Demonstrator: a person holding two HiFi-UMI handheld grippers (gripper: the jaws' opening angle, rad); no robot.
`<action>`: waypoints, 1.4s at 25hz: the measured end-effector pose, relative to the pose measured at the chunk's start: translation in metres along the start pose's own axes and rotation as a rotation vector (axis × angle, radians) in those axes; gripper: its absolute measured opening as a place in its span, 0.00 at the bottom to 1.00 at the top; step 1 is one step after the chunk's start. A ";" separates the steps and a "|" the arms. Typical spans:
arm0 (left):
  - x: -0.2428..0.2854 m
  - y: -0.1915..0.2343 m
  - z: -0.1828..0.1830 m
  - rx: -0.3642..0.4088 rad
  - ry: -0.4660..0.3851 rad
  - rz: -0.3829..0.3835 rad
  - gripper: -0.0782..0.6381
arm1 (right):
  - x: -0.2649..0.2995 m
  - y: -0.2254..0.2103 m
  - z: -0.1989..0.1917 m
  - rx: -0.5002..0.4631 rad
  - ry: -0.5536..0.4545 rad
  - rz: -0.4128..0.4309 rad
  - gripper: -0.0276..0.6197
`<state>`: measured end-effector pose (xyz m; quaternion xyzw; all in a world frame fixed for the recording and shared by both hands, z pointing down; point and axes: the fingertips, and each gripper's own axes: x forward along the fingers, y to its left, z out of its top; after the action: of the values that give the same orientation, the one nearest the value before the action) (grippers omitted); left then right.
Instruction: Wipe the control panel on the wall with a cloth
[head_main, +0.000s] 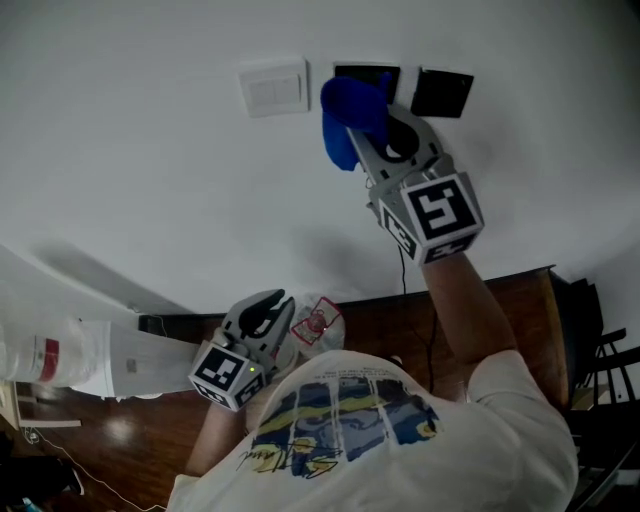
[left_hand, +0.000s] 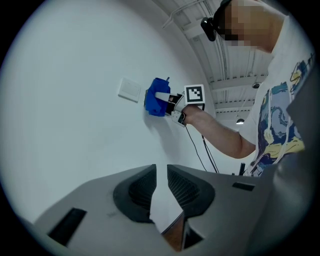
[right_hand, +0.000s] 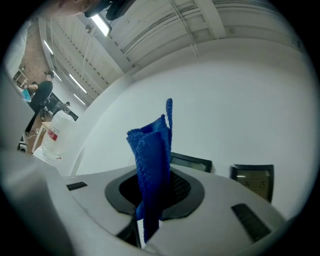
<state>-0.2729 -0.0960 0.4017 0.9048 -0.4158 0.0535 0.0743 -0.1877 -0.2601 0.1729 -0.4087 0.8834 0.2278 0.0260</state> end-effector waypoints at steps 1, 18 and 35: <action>-0.001 0.001 0.000 0.001 -0.003 0.006 0.18 | 0.008 0.005 -0.001 0.003 0.002 0.012 0.17; -0.023 0.016 0.001 -0.008 -0.027 0.062 0.18 | 0.021 -0.021 -0.008 0.007 0.025 -0.058 0.17; -0.007 0.000 -0.007 -0.017 -0.010 0.007 0.18 | -0.028 -0.089 -0.029 -0.040 0.088 -0.204 0.17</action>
<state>-0.2780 -0.0899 0.4071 0.9031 -0.4195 0.0457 0.0800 -0.0994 -0.3026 0.1713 -0.5064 0.8328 0.2234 0.0018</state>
